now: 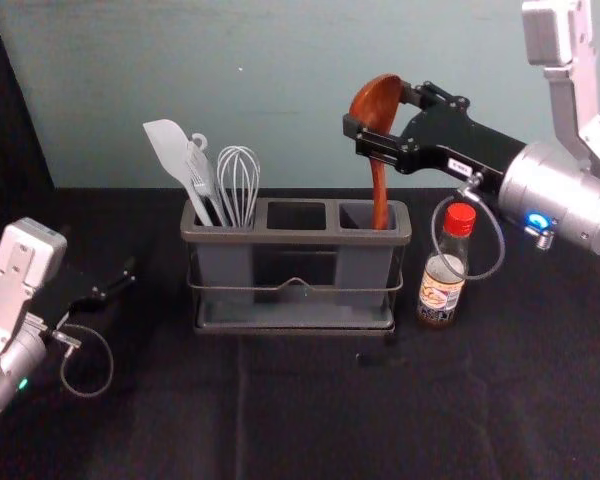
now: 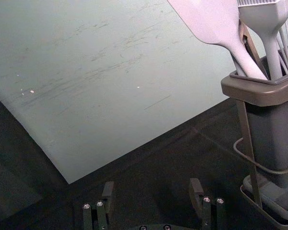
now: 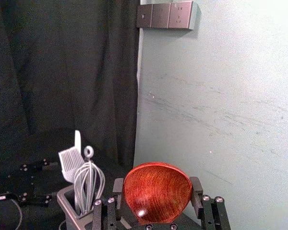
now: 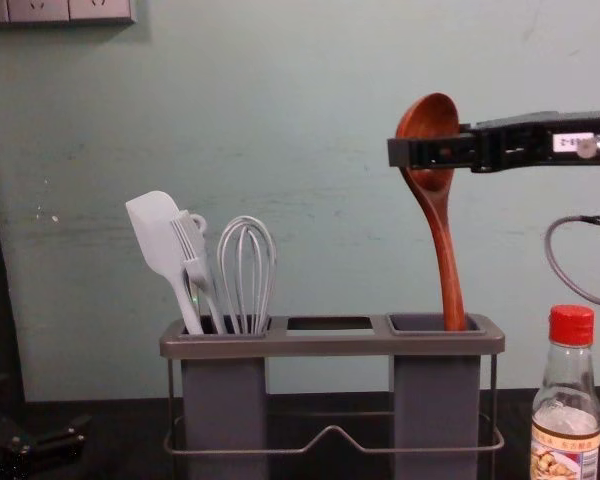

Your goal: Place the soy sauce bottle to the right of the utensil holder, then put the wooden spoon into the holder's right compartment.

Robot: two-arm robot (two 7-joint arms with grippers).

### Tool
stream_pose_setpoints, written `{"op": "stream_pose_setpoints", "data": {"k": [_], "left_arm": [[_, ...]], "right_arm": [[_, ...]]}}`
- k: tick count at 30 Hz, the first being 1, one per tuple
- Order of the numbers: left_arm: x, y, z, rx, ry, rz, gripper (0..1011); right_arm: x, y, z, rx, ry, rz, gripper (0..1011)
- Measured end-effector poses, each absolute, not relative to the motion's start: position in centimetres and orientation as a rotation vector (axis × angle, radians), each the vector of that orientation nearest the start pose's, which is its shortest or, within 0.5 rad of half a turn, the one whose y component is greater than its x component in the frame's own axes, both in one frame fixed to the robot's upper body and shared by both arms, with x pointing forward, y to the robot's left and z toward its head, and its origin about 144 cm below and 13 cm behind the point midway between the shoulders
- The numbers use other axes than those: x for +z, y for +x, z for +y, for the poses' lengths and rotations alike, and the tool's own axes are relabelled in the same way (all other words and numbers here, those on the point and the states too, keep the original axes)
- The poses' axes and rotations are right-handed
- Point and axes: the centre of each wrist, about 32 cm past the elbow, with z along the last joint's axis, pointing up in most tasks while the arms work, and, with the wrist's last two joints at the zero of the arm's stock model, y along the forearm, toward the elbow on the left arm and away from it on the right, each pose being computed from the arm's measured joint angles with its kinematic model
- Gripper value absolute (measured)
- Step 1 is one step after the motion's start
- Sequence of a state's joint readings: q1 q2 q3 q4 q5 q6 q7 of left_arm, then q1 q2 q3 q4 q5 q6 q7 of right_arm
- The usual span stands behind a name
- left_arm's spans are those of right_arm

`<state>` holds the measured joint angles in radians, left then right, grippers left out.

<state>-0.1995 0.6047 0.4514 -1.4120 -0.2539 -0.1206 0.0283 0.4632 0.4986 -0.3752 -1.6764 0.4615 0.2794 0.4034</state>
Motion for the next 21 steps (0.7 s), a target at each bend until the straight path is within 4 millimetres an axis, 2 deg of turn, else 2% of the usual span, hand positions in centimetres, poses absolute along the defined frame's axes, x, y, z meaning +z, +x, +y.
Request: {"op": "stream_pose_setpoints", "data": {"k": [10,21], "left_arm": [[114.0,48.9,31.0,1.248,0.304,-0.285,1012],[114.0,48.9,31.0,1.248,0.304,-0.285,1011]], "right_arm": [[130.8,53.0,-25.2,-0.819,-0.077,-0.168,837],[129.2,53.9,-24.4,-0.823,-0.074,-0.128,837]]}}
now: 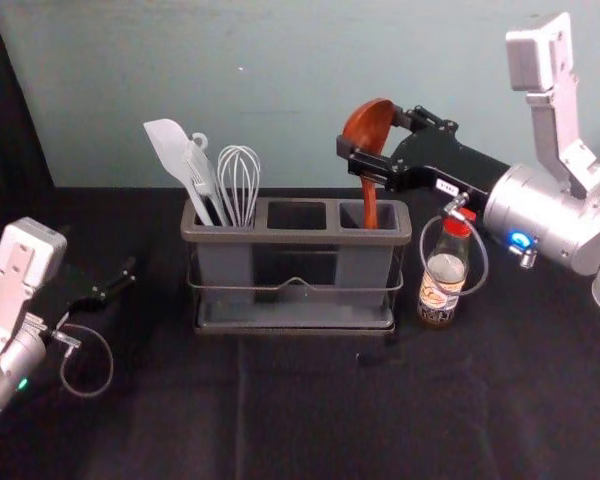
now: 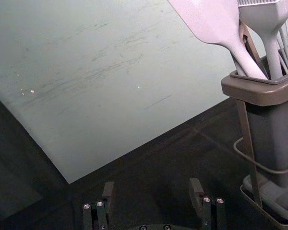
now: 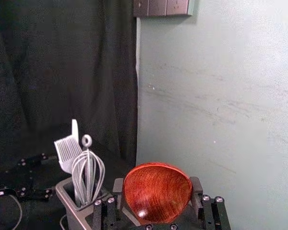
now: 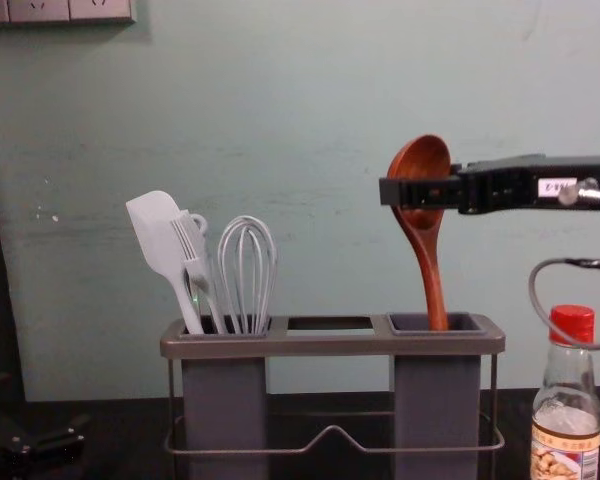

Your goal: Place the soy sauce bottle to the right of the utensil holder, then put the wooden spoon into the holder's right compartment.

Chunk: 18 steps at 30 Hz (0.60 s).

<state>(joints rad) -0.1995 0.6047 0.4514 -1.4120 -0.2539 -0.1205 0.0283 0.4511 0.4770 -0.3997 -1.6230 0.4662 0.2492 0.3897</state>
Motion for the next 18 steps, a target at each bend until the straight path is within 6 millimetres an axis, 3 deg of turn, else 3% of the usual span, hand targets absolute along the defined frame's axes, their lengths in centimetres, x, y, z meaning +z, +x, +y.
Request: {"op": "stream_pose_setpoints", "data": {"k": [18], "left_arm": [[114.0,48.9,31.0,1.248,0.304,-0.285,1012]], "right_arm": [[127.3,54.3,-24.1,-0.833,-0.097,-0.078,837]]}}
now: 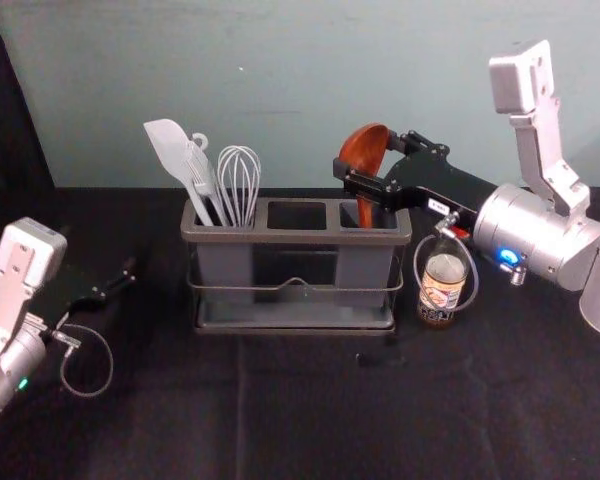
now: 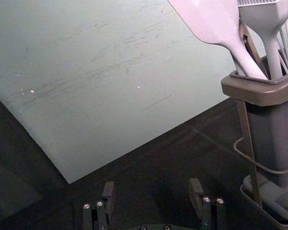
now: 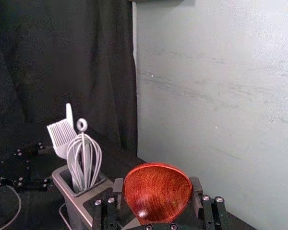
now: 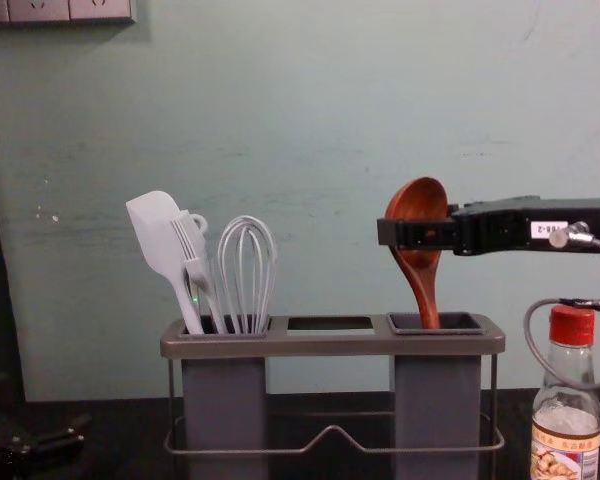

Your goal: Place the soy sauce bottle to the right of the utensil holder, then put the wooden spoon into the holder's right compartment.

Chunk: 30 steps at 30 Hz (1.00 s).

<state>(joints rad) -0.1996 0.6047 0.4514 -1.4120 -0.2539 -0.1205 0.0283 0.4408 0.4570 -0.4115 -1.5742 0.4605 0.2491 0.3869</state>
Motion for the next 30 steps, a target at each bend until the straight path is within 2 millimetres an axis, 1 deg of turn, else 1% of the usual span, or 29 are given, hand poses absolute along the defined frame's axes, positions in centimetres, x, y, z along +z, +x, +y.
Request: {"op": "stream_pose_setpoints", "data": {"k": [30], "left_arm": [[114.0,48.9,31.0,1.248,0.304,-0.285,1011]], "right_arm": [[126.0,54.0,-23.9,-0.834,-0.135,-0.054,837]]}}
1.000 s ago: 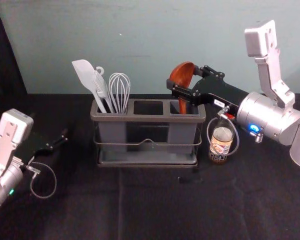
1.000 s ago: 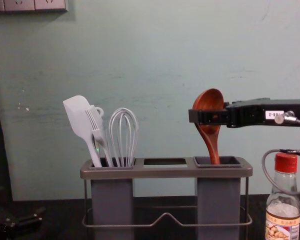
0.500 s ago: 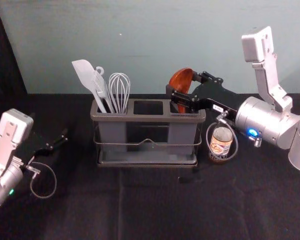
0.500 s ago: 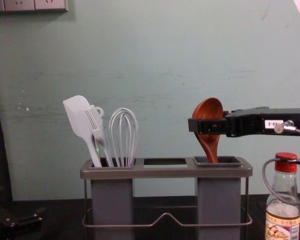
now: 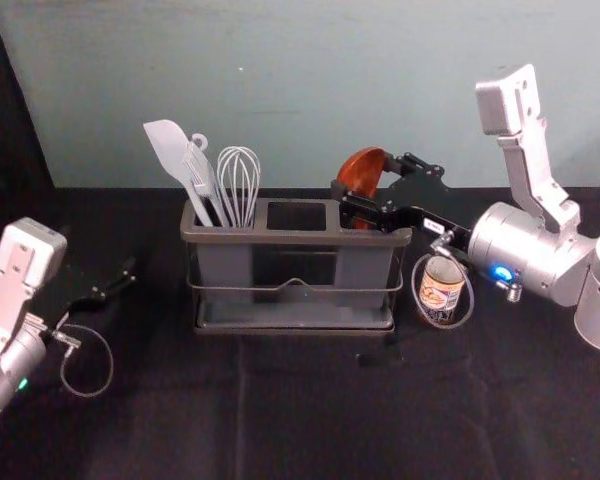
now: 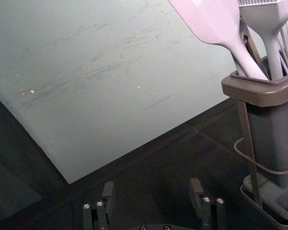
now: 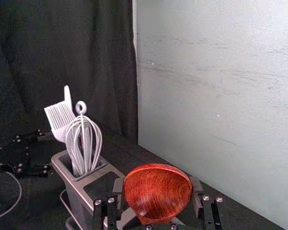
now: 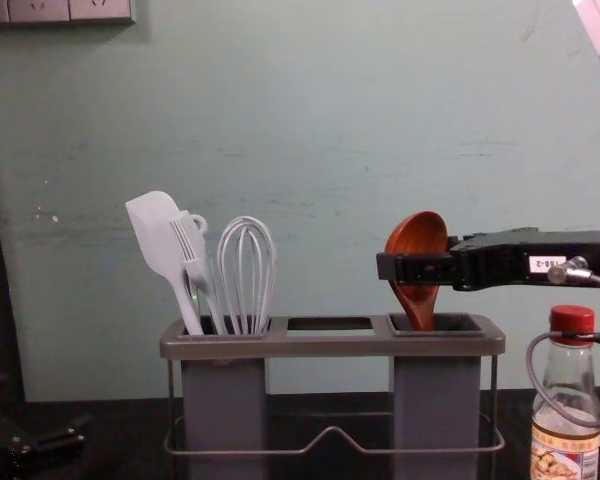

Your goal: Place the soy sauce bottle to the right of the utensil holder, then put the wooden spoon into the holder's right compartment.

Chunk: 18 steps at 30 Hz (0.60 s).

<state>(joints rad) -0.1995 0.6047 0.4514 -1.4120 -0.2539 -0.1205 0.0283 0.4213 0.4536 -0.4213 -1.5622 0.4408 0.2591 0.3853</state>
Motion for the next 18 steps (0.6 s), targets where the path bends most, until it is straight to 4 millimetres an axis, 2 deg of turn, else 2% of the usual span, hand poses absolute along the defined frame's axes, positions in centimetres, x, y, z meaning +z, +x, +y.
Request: {"op": "stream_pose_setpoints", "data": {"k": [12,13,18], "left_arm": [[113.98,48.86,30.96,1.248,0.304,-0.285,1011],[113.98,48.86,30.97,1.248,0.304,-0.285,1012],[113.98,48.86,30.97,1.248,0.304,-0.285,1011]], "right_arm": [[126.05,53.92,-23.91,-0.839,-0.139,-0.056,854],[126.05,53.93,-23.92,-0.839,-0.139,-0.056,908],[126.06,53.94,-23.92,-0.839,-0.139,-0.056,1004]]}}
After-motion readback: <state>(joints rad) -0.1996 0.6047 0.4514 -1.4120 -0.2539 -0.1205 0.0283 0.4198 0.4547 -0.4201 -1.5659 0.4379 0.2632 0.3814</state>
